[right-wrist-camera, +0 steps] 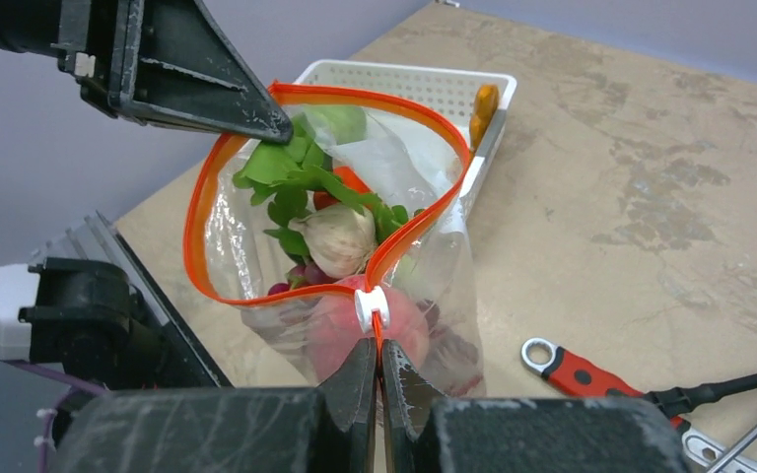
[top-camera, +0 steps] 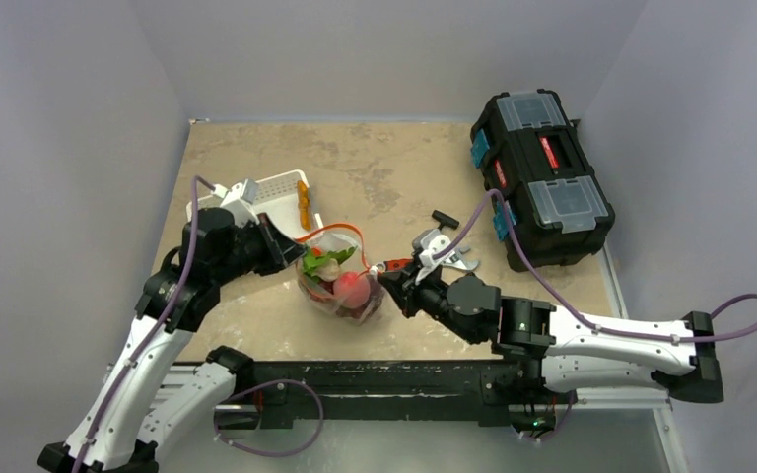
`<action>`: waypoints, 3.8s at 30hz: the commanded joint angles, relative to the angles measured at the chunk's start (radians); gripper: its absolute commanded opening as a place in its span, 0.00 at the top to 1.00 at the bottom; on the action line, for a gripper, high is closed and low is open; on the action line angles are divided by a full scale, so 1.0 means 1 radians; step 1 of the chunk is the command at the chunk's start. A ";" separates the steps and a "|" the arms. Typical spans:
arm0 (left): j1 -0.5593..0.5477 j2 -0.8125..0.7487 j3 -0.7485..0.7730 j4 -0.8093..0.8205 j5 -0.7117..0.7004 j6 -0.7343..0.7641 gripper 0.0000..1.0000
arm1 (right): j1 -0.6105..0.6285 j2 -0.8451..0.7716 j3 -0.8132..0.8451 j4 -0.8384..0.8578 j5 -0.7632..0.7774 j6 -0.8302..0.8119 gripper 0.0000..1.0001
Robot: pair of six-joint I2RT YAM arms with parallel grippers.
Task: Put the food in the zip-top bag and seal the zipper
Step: Adjust the fake food in the zipper food storage bag.
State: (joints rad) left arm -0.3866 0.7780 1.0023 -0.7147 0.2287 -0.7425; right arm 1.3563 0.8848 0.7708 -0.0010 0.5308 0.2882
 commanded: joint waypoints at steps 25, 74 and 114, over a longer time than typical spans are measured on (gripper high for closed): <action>0.000 -0.256 -0.120 -0.096 -0.187 -0.203 1.00 | 0.006 0.558 0.716 -0.265 -0.361 0.012 0.27; 0.000 -0.286 -0.097 -0.137 -0.207 -0.219 1.00 | 0.100 0.585 0.617 -0.187 -0.149 -0.041 0.52; 0.000 -0.364 -0.093 -0.188 -0.303 -0.282 1.00 | 0.101 0.384 0.449 -0.261 -0.334 -0.062 0.22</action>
State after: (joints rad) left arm -0.3874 0.4240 0.8661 -0.9386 -0.0490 -1.0046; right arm 1.4574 1.3827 1.2839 -0.2249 0.3538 0.2234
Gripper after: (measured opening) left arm 0.006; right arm 0.765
